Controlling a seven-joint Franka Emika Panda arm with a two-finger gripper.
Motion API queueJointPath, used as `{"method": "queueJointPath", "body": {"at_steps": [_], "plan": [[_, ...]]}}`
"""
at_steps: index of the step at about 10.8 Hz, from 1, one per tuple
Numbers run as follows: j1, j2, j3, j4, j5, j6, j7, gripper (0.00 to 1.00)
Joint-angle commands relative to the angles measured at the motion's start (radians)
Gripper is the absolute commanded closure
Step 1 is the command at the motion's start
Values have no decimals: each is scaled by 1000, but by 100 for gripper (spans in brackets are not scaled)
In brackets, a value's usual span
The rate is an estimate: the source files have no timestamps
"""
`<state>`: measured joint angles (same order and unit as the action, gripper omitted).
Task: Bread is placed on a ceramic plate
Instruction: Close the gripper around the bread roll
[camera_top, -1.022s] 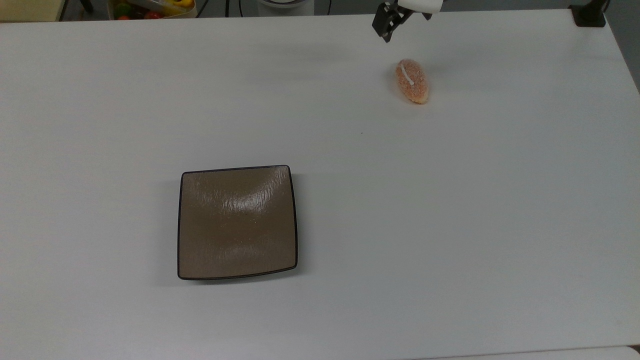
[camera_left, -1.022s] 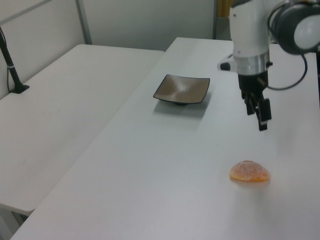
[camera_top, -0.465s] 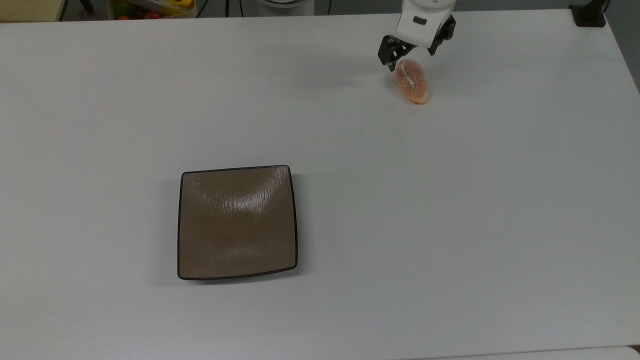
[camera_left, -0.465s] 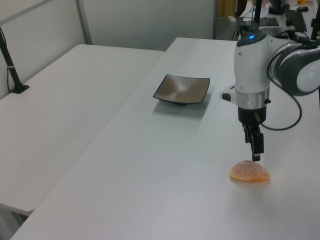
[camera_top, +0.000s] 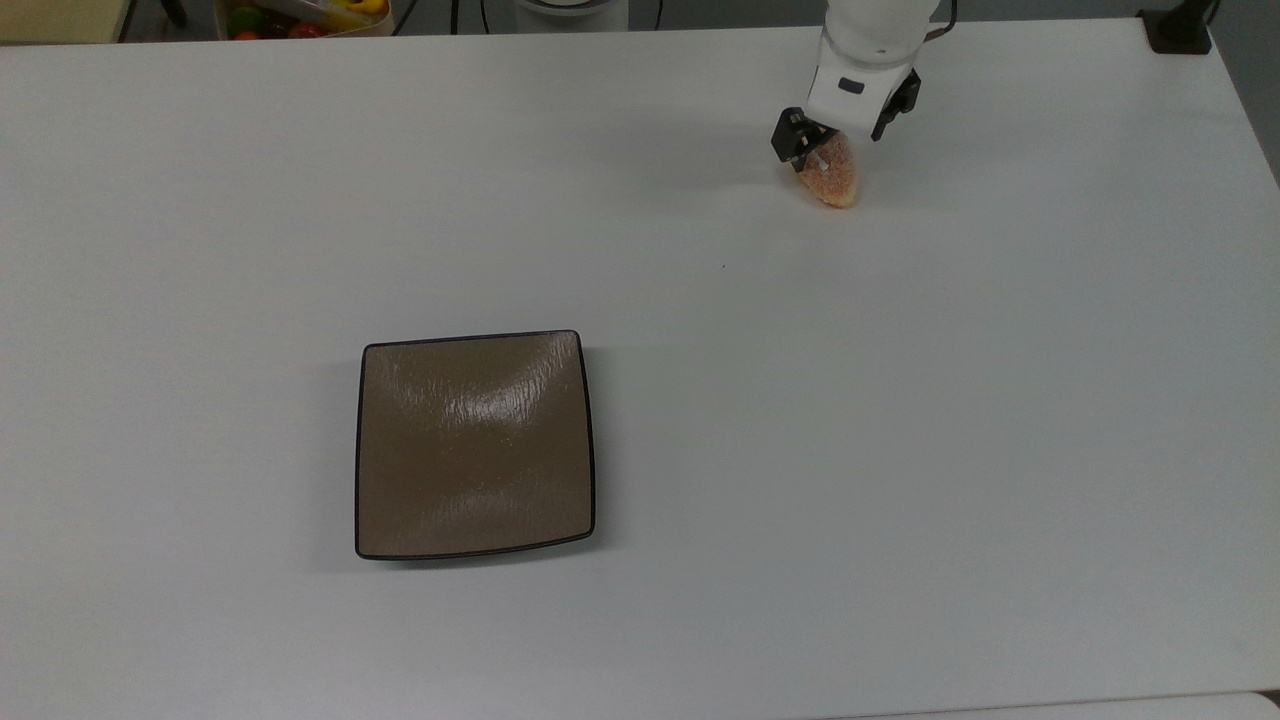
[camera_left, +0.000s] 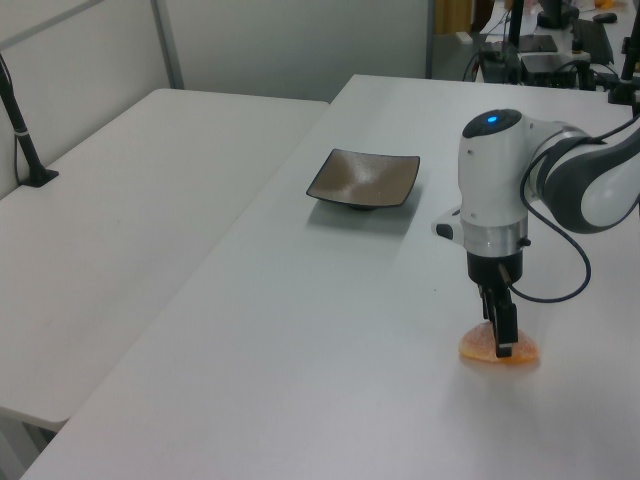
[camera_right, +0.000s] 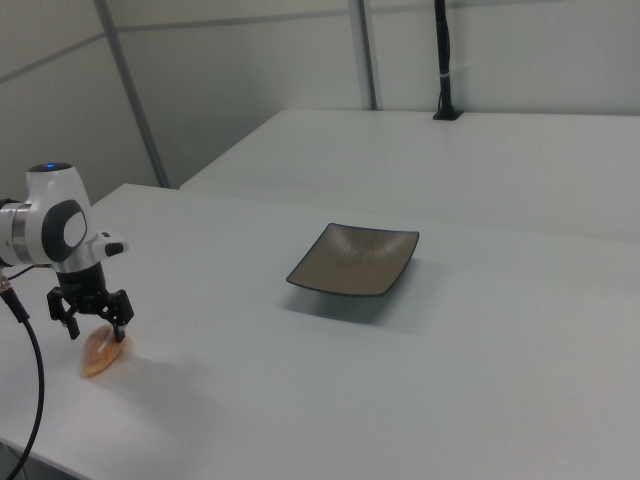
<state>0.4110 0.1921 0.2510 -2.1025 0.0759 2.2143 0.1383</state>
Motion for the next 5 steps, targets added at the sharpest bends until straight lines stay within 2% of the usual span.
{"method": "queueJointPath", "body": {"at_steps": [1,5], "plan": [[6,29,8,1,-33,22,20,0],[9,46,10,1,-62,25,21,0]]}}
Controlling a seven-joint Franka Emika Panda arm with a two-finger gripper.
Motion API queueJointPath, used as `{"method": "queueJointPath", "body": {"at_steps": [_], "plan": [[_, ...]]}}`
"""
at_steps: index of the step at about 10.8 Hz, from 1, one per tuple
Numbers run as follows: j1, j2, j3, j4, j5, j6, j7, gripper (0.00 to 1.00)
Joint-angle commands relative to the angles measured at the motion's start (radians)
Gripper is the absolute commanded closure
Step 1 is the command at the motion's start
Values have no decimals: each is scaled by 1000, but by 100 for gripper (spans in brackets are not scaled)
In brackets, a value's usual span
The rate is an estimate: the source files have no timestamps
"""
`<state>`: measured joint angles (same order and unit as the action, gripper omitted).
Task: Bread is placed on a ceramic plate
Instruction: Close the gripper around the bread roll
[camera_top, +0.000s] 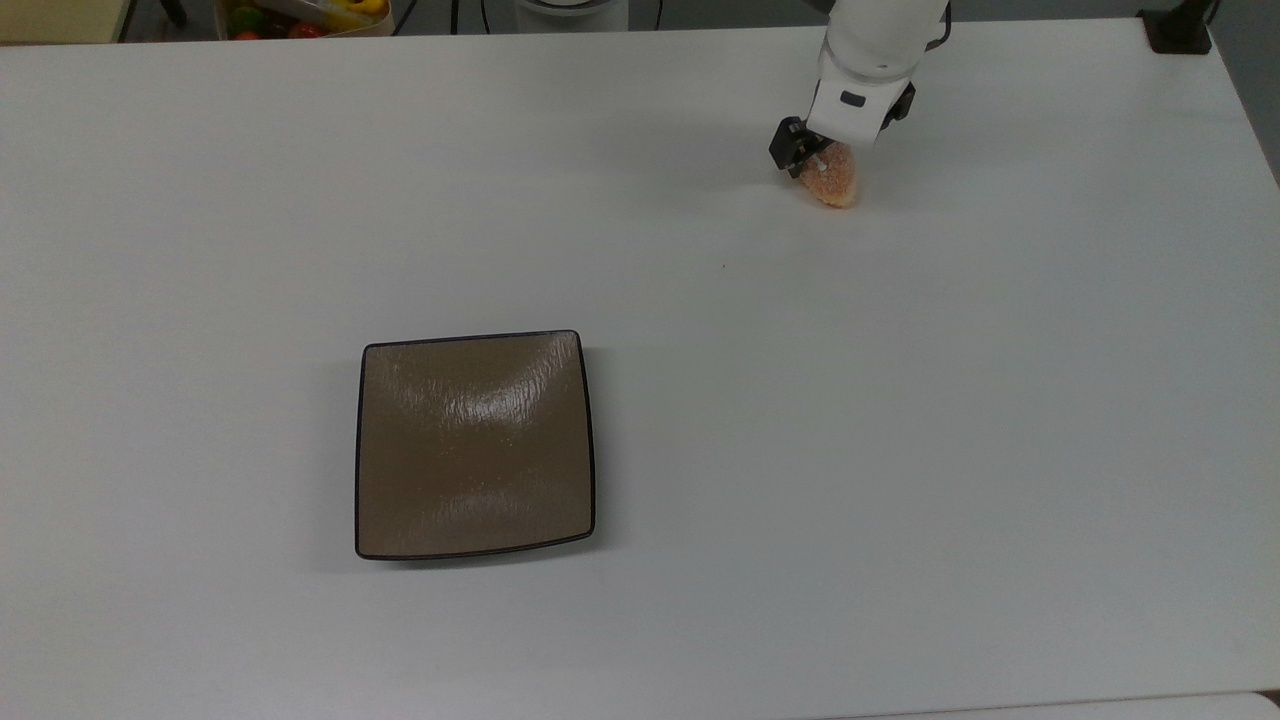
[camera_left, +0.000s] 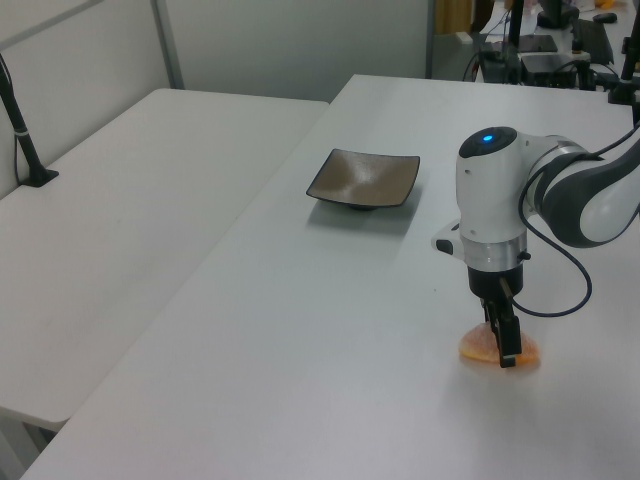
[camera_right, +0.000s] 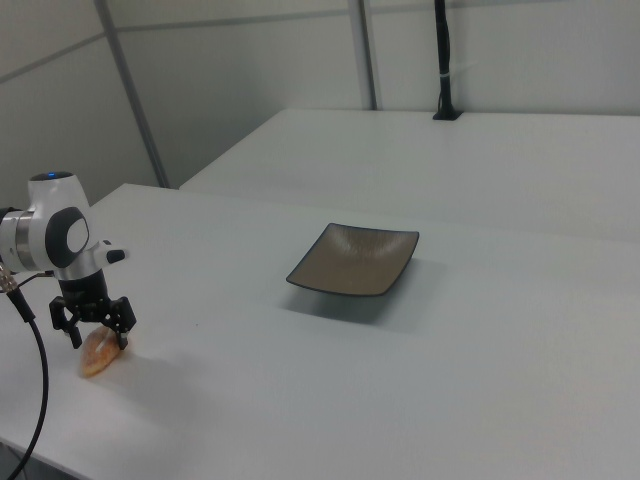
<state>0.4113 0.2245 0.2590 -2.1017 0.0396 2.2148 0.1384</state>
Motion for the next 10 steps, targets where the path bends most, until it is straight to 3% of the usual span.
{"method": "queueJointPath", "body": {"at_steps": [1,4,6,7,10], "plan": [[9,16,2,0,-35,25,21,13],[9,18,2,-1,-43,22,20,62],[0,12,2,2,-43,8,20,86],[-2,1,2,5,-43,-3,20,92],[-37,-83,2,29,-40,-111,11,93]]}}
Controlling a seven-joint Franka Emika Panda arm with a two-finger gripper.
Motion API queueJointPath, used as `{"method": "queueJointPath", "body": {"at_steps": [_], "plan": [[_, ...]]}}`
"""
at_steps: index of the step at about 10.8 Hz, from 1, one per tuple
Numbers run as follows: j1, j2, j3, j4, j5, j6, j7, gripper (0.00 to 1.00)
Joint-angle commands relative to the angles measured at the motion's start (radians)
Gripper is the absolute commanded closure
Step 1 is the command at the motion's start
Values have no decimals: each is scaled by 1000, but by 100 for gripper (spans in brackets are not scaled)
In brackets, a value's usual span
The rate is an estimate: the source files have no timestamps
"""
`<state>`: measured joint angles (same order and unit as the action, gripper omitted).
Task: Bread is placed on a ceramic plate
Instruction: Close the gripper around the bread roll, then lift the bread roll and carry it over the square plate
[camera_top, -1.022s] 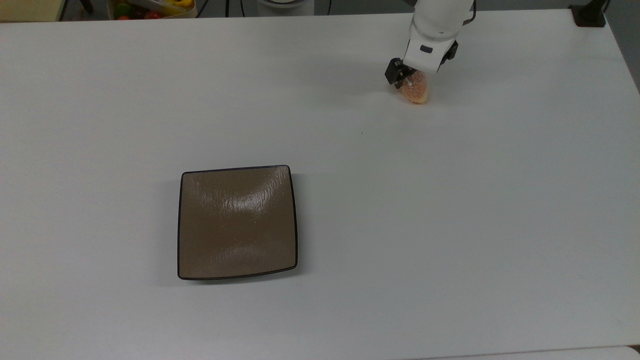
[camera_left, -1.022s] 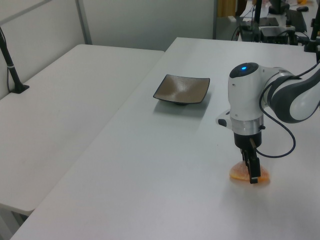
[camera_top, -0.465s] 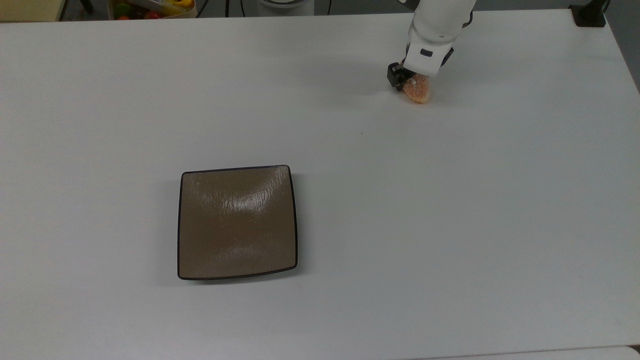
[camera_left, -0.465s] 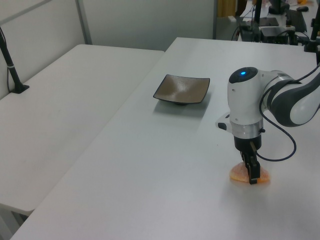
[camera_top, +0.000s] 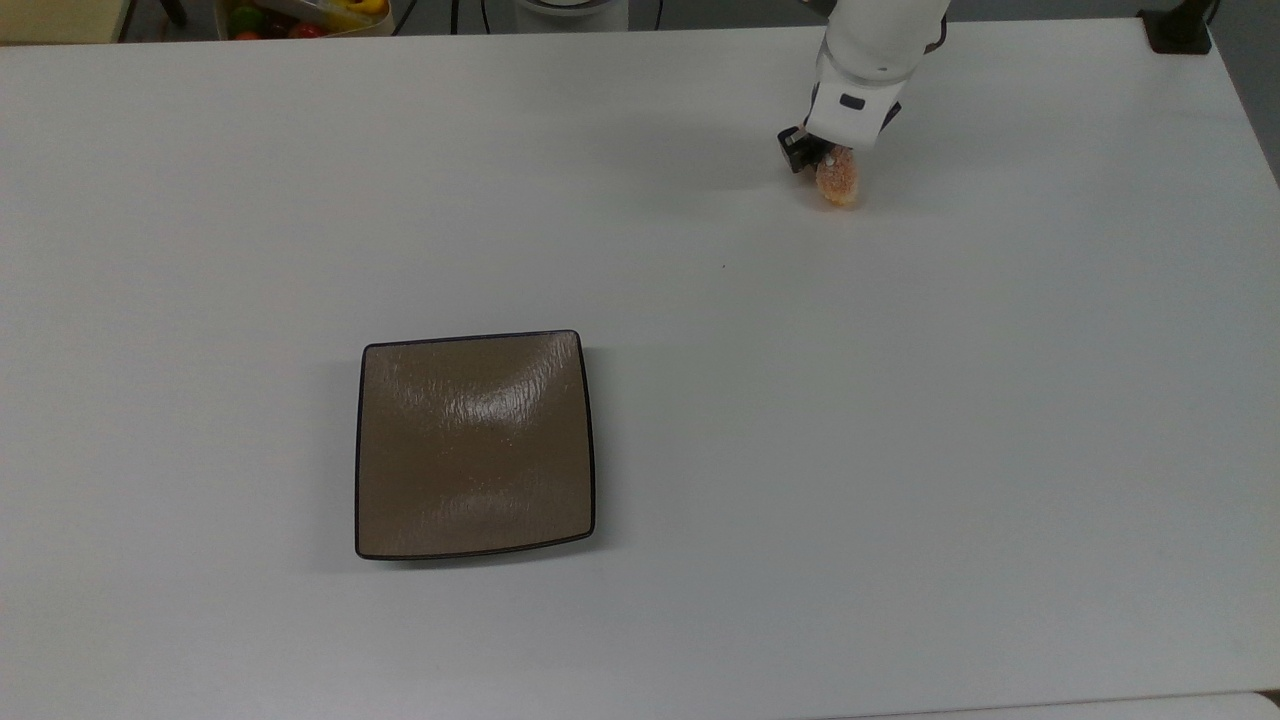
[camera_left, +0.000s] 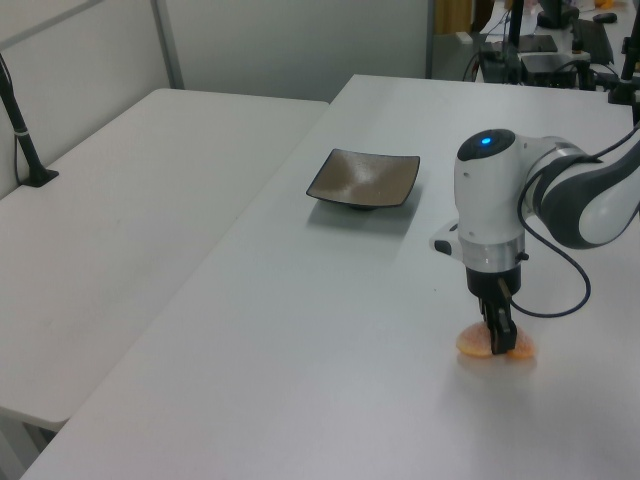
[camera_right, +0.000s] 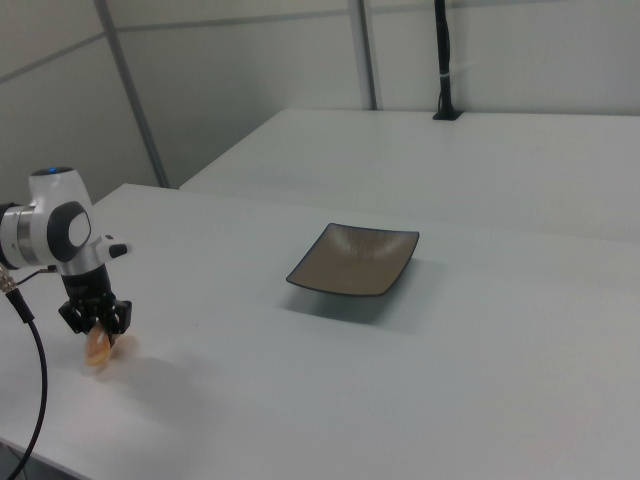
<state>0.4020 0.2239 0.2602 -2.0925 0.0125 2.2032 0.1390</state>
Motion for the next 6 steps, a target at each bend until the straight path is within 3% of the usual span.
{"method": "queueJointPath", "body": {"at_steps": [1,4,6], "plan": [[-43,-118,-1,35,-8,-152,7,93],[-107,-239,-21,83,1,-290,-19,92],[-114,-261,-109,175,33,-418,-93,92]]}}
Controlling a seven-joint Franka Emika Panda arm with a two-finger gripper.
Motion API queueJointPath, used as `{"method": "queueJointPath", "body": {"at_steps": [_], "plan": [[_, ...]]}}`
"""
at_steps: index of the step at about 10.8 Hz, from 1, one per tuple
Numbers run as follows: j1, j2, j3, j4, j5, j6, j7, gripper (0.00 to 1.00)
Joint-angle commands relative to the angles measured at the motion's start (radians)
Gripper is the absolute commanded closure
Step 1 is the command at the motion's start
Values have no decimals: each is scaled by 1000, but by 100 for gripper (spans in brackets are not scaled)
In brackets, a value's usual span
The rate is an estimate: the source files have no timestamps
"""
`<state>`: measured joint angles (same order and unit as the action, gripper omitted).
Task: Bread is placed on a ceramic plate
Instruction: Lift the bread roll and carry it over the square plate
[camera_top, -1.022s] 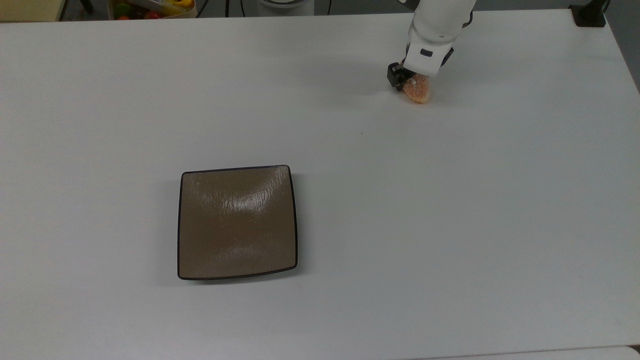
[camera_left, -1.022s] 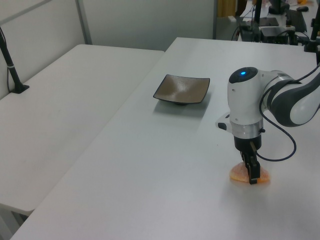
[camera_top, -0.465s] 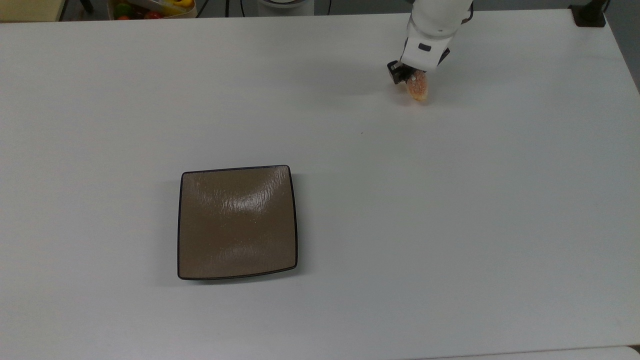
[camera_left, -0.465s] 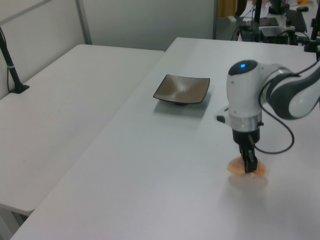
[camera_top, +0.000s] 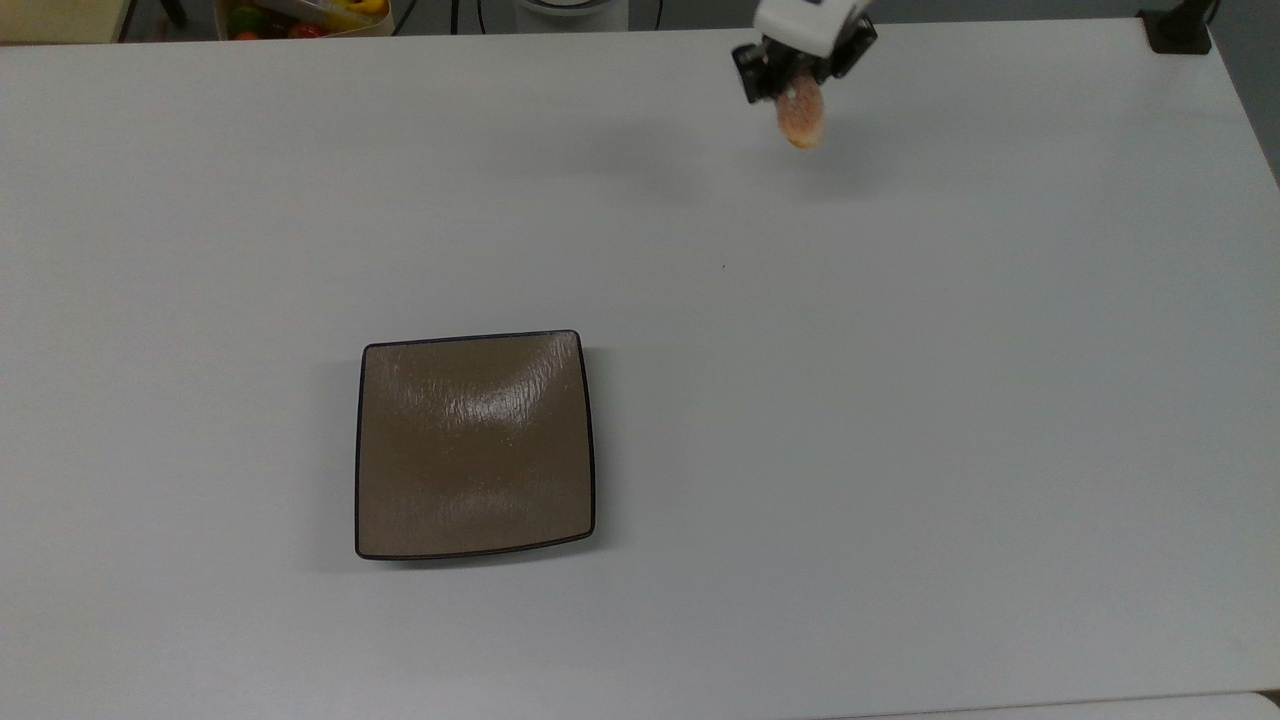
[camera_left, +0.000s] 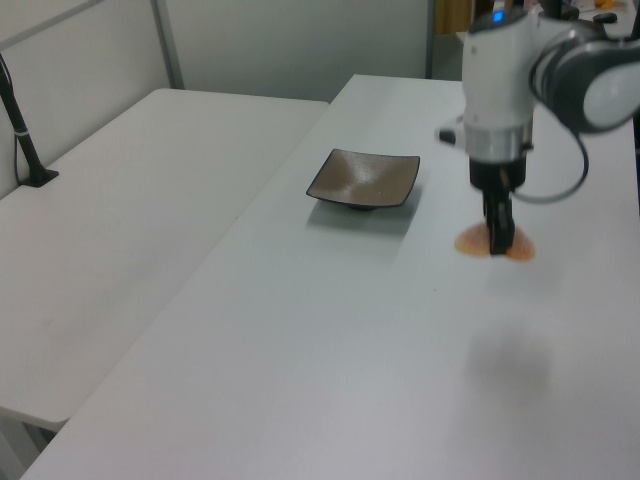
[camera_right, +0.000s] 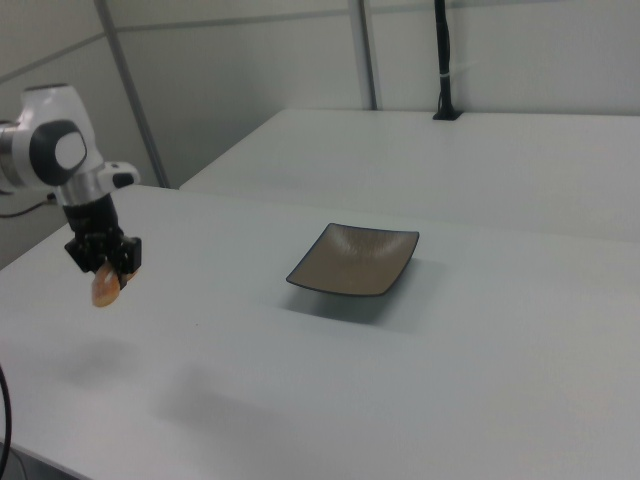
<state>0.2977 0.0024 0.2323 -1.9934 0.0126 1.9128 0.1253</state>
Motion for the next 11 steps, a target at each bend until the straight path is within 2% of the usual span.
{"method": "queueJointPath", "body": {"at_steps": [1,4,6,8,11], "plan": [[-11,-41,-134,123,56,-180,-137,92],[-18,-38,-263,194,58,-213,-234,91],[-40,-32,-304,209,50,-174,-279,89],[-71,-6,-311,212,46,-63,-282,89],[-132,108,-315,304,46,92,-282,89]]}}
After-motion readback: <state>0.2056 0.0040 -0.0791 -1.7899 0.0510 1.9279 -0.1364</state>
